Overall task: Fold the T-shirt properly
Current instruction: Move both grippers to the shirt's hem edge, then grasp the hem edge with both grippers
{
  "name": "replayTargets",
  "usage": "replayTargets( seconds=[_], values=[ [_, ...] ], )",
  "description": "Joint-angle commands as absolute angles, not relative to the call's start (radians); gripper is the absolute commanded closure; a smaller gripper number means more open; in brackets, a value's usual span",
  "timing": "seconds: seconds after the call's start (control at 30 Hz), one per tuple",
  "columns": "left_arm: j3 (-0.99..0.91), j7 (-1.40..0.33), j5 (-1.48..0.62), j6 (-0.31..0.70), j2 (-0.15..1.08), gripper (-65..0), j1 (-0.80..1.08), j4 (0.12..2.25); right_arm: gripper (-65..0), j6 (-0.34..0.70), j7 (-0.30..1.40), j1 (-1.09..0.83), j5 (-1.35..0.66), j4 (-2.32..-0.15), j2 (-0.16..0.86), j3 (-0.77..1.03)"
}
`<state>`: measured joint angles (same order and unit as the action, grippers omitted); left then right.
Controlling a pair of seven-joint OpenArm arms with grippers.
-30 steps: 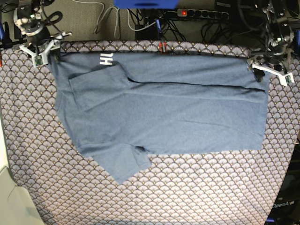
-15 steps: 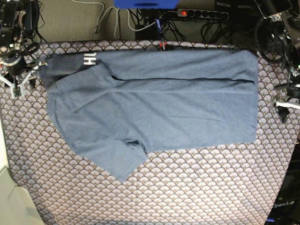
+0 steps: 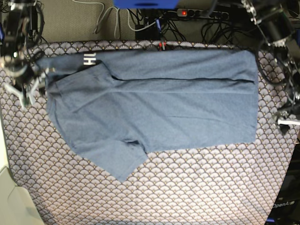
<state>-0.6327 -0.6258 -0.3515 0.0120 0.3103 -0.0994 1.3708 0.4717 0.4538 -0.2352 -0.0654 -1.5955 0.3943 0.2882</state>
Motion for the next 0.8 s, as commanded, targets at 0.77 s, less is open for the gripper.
replayTargets(
  seconds=[0.77],
  values=[
    [-0.254,-0.117,-0.354,0.004,0.263,-51.4,-0.440,0.610,-27.4,0.466,0.426,0.278,0.022,-1.191,0.389,-0.028]
  ],
)
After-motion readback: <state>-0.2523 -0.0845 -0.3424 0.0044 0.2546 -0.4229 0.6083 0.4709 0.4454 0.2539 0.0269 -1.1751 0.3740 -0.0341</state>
